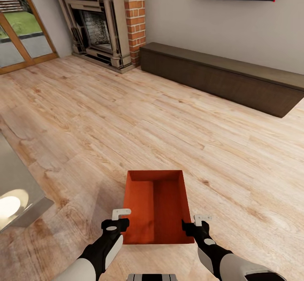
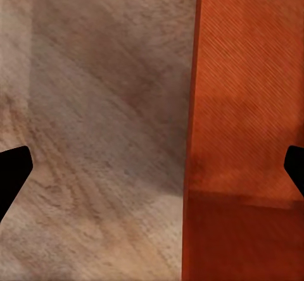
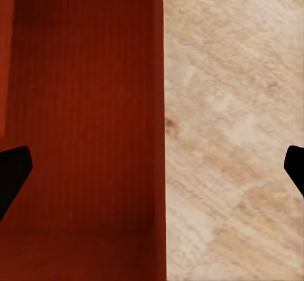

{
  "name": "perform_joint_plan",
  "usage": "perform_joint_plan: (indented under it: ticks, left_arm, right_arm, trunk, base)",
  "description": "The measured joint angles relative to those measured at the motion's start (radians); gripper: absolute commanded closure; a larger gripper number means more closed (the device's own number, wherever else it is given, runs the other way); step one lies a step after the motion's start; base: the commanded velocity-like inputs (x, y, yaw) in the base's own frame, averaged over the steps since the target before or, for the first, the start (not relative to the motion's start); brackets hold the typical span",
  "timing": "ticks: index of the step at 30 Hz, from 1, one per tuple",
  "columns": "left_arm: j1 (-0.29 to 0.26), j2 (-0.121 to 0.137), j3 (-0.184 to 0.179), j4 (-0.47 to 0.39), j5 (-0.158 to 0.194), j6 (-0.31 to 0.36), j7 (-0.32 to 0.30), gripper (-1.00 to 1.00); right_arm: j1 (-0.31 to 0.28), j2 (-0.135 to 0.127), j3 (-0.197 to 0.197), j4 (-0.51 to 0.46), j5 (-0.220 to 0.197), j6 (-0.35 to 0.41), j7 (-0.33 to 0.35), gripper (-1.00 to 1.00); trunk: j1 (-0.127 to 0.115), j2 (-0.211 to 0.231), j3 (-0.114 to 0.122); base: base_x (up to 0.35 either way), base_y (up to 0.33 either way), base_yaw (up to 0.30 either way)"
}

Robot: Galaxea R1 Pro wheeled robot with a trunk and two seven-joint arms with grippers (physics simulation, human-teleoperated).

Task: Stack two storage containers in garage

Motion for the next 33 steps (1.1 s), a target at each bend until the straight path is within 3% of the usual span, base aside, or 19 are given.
perform_joint_plan:
  ticks: [33]
  left_arm:
    - [0.000,0.000,0.000,0.003,0.001,-0.001,0.000,-1.00]
  right_arm:
    - [0.000,0.000,0.002,0.000,0.001,0.000,0.001,-1.00]
  trunk:
    - [0.000,0.000,0.000]
  base:
    - [0.000,-0.024,0.000]
